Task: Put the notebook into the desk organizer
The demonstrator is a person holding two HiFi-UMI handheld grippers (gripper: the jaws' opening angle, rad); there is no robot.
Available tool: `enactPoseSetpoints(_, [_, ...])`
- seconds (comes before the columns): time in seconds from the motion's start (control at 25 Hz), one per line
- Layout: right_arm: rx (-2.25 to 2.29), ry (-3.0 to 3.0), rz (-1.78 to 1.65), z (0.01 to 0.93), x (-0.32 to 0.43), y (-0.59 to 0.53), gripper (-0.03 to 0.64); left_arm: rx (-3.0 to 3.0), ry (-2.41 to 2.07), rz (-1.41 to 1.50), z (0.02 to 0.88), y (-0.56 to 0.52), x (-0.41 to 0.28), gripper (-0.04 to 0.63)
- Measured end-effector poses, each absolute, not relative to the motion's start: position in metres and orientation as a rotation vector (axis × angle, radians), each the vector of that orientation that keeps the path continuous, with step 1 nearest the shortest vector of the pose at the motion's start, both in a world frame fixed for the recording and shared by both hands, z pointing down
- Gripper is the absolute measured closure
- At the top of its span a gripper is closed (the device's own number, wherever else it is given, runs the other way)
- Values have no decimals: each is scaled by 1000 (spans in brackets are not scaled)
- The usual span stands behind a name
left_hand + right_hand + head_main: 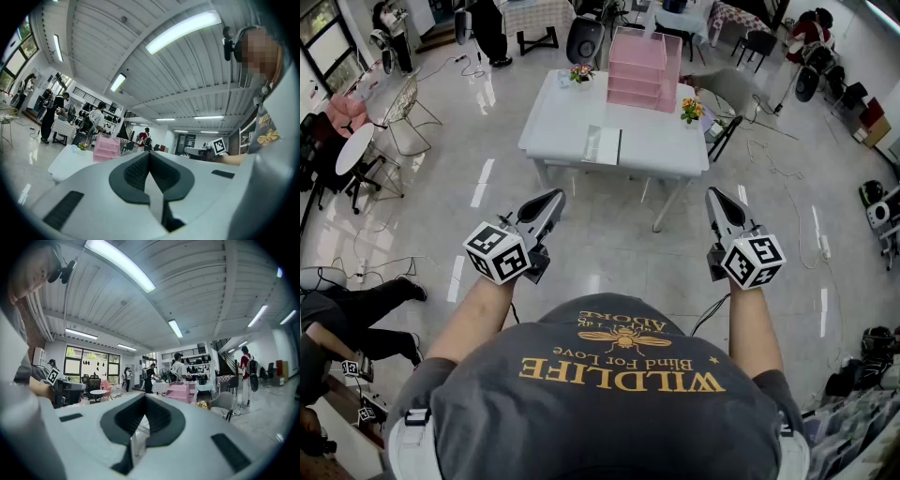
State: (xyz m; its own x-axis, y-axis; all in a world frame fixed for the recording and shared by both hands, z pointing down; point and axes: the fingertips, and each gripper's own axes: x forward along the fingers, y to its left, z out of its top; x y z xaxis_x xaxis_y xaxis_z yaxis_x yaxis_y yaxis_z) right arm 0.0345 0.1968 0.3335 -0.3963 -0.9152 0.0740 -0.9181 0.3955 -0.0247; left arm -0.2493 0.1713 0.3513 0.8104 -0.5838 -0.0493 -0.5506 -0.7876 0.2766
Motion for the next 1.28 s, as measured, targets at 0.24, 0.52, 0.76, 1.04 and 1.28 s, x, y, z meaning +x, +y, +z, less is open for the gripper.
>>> enactPoseSetpoints(0.24, [1696, -2579, 90, 334, 34, 195, 620, 2751, -864, -190, 352, 170, -249, 597])
enactPoseSetpoints(0.52, [1725, -2558, 73, 333, 43, 191, 618, 2759, -854, -182, 352, 166, -241, 596])
enactPoseSetpoints(0.76, [1751, -2551, 65, 333, 55, 191, 618, 2781, -837, -154, 350, 165, -229, 591])
enactPoseSetpoints(1.04, [1715, -2574, 67, 334, 76, 198, 617, 2812, -826, -145, 341, 169, -200, 201])
enactPoseSetpoints(1.28, [1684, -2605, 55, 332, 116, 206, 617, 2808, -882, -137, 339, 182, -163, 198])
